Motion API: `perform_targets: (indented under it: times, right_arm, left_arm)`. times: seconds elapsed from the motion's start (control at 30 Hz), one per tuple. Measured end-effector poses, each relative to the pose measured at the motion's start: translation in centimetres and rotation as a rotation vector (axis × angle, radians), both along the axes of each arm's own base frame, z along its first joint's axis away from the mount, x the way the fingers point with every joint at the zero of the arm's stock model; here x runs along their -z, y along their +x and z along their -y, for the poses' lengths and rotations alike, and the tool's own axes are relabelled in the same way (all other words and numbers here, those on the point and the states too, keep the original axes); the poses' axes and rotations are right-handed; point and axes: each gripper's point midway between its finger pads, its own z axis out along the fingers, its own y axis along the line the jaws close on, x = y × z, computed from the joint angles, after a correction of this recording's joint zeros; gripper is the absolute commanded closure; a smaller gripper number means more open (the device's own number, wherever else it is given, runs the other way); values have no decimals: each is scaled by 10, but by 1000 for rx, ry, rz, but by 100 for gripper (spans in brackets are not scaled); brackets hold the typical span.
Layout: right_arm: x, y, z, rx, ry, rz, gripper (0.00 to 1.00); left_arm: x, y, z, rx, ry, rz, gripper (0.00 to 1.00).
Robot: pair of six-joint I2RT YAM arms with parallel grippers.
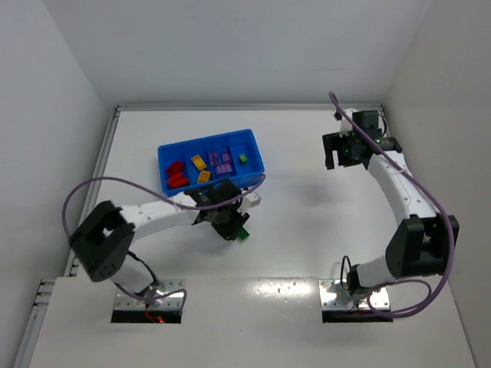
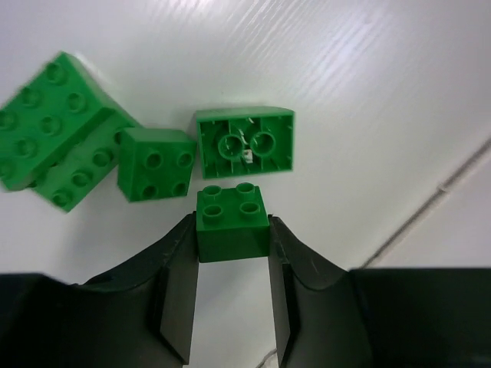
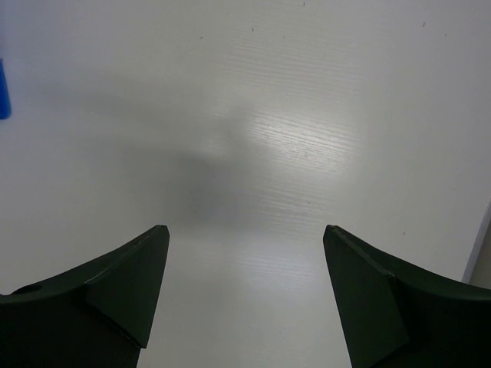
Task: Sort the legos into containers by color
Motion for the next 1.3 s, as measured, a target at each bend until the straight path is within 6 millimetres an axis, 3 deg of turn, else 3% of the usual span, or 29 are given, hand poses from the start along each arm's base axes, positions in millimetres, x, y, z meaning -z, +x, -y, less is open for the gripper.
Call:
perform_targets:
  times: [0.1,0.2,0.33,0.43,0.5,0.57,0.67,0.77,0.83,0.9,0.93,0.97,1.07,1.3]
  right_arm:
    - [1,-1,-4,-15,9,-2,17]
    - [0,-1,-10,-38,31,-3,17]
    - [3,-1,-23,-84,74,-15,17]
    - [6,1,-35,-121,108,-32,17]
    - [8,2,-43,-155,130,-49,17]
    - [8,5,-54,-198,149,-57,17]
    - [6,6,-63,-235,163,-57,17]
    - [5,5,-69,-266,168,-57,17]
    - [5,3,-71,-279,167,-61,17]
    - [6,1,-72,-290,164,-67,17]
    - [6,1,-72,-294,161,-67,17]
    - [7,1,-72,-300,159,-68,17]
    - [7,-2,-76,-333,159,-71,17]
    - [11,-18,-105,-459,178,-97,22]
  left_arm:
    - [-39,3,3,27,-83,93,77]
    - [-96,18,15,45,-178,214,77]
    - [-183,70,44,14,-302,383,77]
    - [-212,122,53,-59,-339,454,76]
    - [-211,158,53,-112,-328,463,76]
    - [-196,190,52,-160,-295,447,76]
    - [-155,233,49,-223,-240,388,76]
    - [-115,257,43,-262,-188,328,75]
    - [-95,268,39,-279,-162,297,71]
    - [-81,278,36,-293,-144,275,58]
    - [-79,280,35,-297,-140,271,42]
    - [-76,283,34,-297,-136,267,35]
    - [-75,285,34,-300,-139,260,21]
    - [-93,297,35,-325,-206,276,16]
